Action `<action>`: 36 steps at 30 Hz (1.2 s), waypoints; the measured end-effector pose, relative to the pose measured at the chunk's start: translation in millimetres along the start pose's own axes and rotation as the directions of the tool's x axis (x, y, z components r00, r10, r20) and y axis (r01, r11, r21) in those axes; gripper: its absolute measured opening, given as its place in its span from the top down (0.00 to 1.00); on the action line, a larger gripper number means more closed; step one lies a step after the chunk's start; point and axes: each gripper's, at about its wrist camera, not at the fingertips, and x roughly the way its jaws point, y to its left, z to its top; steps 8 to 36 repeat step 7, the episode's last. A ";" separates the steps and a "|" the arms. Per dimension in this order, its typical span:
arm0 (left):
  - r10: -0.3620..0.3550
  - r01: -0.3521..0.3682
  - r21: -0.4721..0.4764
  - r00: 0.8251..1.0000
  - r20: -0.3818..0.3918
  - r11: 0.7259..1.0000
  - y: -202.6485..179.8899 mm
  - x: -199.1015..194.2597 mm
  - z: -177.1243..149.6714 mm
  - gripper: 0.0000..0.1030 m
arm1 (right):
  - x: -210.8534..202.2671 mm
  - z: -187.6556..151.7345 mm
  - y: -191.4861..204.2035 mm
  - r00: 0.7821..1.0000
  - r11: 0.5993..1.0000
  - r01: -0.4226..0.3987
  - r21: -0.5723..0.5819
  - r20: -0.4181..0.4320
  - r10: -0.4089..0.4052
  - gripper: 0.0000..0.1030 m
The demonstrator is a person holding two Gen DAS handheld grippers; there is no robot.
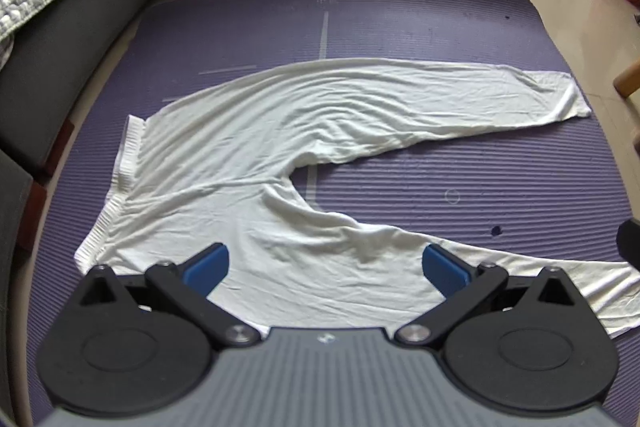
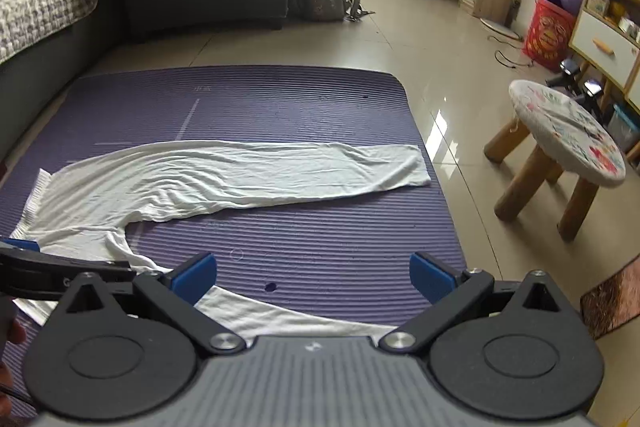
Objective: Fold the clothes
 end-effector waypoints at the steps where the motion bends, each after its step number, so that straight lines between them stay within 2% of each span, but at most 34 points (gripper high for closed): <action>1: -0.003 0.003 0.000 1.000 0.000 1.000 -0.4 1.9 -0.2 0.00 | 2.7 -0.6 0.7 1.000 1.000 -0.001 -0.007 -0.005 0.001 0.01; 7: -0.003 0.002 0.037 0.999 0.034 0.999 -0.4 8.9 -0.2 0.00 | 17.1 -1.4 5.9 1.000 0.999 0.003 -0.034 -0.028 -0.004 0.01; 36: -0.003 0.002 0.037 0.999 0.034 0.999 -0.4 8.9 -0.2 0.00 | 17.1 -1.4 5.9 1.000 0.999 0.003 -0.034 -0.028 -0.004 0.01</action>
